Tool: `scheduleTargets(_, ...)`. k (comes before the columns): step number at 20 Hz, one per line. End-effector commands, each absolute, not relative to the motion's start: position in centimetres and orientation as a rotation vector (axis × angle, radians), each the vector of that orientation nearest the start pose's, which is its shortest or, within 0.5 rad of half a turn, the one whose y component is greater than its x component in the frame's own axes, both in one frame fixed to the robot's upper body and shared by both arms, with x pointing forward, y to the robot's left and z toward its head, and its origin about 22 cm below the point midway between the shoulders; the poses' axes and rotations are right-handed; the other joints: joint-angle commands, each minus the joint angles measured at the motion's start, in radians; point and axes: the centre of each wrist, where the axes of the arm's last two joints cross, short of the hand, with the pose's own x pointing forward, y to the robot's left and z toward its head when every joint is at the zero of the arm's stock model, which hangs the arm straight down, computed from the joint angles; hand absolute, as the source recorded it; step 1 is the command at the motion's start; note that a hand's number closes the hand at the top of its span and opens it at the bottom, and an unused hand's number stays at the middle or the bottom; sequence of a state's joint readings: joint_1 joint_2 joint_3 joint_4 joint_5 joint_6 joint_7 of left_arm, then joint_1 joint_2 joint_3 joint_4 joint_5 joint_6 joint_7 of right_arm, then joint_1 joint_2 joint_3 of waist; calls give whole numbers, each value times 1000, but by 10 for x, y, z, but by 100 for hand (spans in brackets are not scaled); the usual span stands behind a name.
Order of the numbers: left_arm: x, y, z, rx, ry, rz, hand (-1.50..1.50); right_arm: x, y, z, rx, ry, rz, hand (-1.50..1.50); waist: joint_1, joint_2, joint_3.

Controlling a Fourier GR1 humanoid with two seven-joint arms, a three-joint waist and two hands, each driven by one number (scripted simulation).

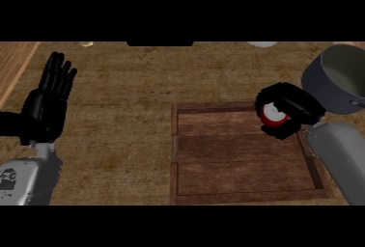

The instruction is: Pick the can from the tray and place it in the pot

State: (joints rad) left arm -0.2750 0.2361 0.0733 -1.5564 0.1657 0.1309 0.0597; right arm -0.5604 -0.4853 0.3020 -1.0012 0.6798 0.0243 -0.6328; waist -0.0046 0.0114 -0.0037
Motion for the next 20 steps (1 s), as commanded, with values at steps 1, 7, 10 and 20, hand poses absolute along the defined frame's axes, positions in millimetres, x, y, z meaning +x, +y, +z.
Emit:
scheduleTargets(1, 301, 273, 84, 123, -1772, 57, 0, 374, -309, 50, -760, -1586, 1143, 150, -16, 9, -4)
scheduleTargets(7, 302, 270, 88, 109, -1786, 37, 0, 396, -333, 87, -1197, -1342, 644, 150, 16, 0, -10)
scheduleTargets(10, 302, 266, 87, 97, -1780, 17, 0, 404, -342, 109, -1401, -1241, 412, 150, 35, 2, -11)
scheduleTargets(20, 306, 255, 86, 56, -1778, 1, 0, 438, -325, 167, -1849, -809, -85, 150, 65, -3, -7)
